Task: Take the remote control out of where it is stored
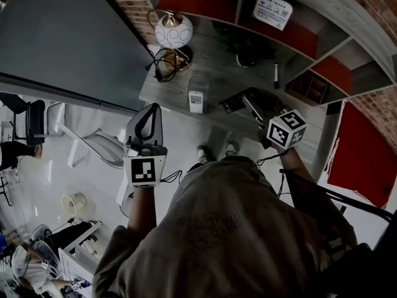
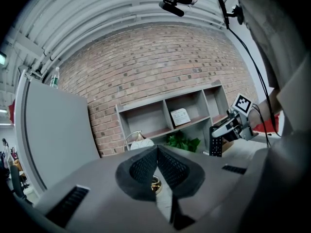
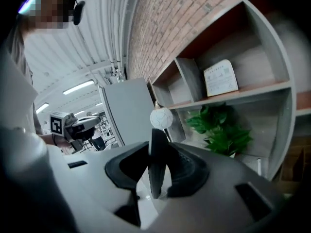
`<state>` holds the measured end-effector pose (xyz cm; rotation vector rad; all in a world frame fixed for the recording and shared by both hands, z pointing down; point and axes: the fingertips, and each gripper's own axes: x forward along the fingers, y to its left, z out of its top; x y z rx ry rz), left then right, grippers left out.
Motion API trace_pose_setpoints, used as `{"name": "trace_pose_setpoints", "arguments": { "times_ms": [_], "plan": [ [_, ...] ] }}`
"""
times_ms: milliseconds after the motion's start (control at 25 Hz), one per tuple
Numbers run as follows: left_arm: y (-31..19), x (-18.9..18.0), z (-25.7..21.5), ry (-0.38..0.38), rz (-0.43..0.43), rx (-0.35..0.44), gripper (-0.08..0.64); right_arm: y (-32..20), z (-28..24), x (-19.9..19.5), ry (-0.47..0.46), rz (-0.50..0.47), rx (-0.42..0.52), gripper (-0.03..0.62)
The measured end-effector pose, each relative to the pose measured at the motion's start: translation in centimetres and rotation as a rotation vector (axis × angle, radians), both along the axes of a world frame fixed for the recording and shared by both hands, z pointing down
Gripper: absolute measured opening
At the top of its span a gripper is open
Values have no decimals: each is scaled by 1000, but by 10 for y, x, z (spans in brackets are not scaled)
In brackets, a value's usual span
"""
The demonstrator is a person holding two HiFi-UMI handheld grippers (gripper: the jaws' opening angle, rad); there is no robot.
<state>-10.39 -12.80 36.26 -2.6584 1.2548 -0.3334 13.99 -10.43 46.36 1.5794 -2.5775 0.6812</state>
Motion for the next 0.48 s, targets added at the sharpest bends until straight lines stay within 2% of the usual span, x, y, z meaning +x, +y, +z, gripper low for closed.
{"name": "trace_pose_setpoints", "arguments": {
  "times_ms": [200,480],
  "plan": [
    [-2,-5,10,-22,-14,-25,11,-18,58,-8,-1,-21,-108,112],
    [-5,-13,19,-33,-45,-62,11,-32,119,-16,-12,-39,-210,112]
  ]
}}
